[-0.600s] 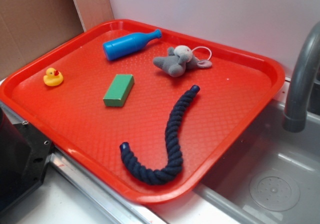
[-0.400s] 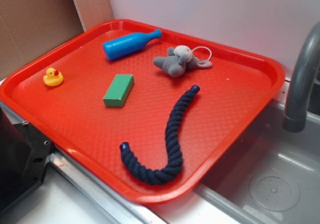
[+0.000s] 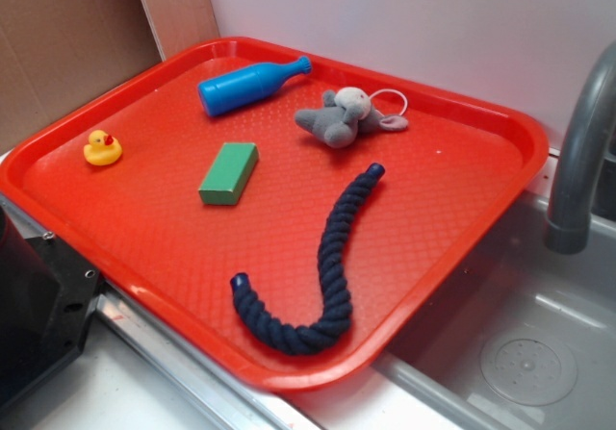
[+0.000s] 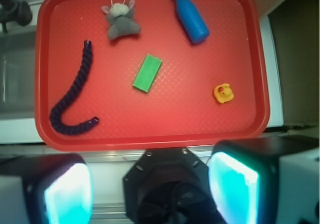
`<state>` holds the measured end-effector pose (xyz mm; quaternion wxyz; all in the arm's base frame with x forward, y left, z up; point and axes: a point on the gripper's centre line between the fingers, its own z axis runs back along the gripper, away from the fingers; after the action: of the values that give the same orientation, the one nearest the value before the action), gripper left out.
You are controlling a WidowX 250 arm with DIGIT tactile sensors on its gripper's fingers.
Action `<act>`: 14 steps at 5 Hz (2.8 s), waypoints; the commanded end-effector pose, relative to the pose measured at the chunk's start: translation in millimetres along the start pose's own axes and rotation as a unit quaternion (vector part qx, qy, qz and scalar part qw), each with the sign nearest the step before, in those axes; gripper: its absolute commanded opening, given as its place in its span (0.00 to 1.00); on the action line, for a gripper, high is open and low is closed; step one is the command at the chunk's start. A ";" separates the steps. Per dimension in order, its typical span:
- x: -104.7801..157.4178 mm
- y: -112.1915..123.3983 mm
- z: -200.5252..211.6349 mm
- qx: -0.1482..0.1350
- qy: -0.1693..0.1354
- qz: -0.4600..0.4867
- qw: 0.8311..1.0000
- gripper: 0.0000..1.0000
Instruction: Grab the blue rope.
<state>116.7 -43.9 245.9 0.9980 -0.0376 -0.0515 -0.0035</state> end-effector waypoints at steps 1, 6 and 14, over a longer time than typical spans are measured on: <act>6.5 -101.0 3.7 -0.016 -0.016 -0.041 0.999 1.00; 61.2 -55.0 -115.3 0.035 0.031 0.043 0.998 1.00; 79.8 -76.4 -130.5 0.005 0.031 0.014 0.999 1.00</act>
<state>209.6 -128.4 121.3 0.9997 -0.0203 -0.0005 0.0103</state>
